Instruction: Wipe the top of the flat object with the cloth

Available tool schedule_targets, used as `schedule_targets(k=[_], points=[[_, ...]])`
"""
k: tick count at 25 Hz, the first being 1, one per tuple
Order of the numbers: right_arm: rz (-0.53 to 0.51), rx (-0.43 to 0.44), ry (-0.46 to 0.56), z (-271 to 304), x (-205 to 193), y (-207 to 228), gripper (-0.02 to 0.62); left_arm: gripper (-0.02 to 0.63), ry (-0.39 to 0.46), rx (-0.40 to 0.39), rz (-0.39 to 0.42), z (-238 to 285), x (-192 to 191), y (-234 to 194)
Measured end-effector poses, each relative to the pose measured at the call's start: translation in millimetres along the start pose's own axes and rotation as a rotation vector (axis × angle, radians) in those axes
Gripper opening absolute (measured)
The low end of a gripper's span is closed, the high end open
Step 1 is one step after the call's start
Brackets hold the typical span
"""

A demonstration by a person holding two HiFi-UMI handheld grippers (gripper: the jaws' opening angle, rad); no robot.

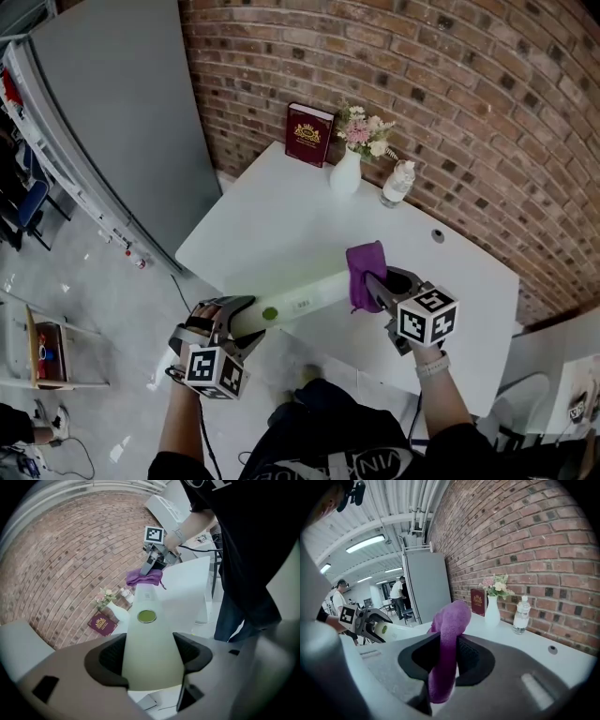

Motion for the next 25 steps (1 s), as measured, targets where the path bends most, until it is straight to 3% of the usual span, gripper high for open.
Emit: schedule_targets(k=[4, 10, 14, 18, 21, 25], points=[[0.006, -0.055, -0.019, -7.5, -15.8, 4.2, 0.078, 0.296, 0.008, 0.056, 0.064, 3.4, -4.3, 16.1], [0.015, -0.204, -0.012, -23.0, -40.1, 2.0, 0.078, 0.296, 0.005, 0.181, 0.158, 4.3, -4.9, 46.7], [0.003, -0.311, 0.029, -37.4, -54.8, -3.0, 0.078, 0.296, 0.003, 0.186, 0.172, 9.7, -7.3, 69.5], [0.001, -0.270, 0.045, -41.2, -68.6, -25.0, 0.078, 0.298, 0.011, 0.187, 0.166, 16.2, -10.4, 88.1], [-0.013, -0.221, 0.028, -37.7, -81.7, -46.8, 0.078, 0.304, -0.005, 0.144, 0.153, 27.3, -15.1, 110.5], [-0.016, -0.175, -0.011, -32.8, -102.0, -71.4, 0.078, 0.301, -0.007, 0.091, 0.037, 43.6, -27.7, 140.5]])
Point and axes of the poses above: the fingertips, and each gripper's own axes: z forward along the fingers, y to its right, x out of its top, the point moved 6 cm from there along -z, backward along the fingers, and after that the axes turned 8 degrees about -y, right-handed, at the moved point
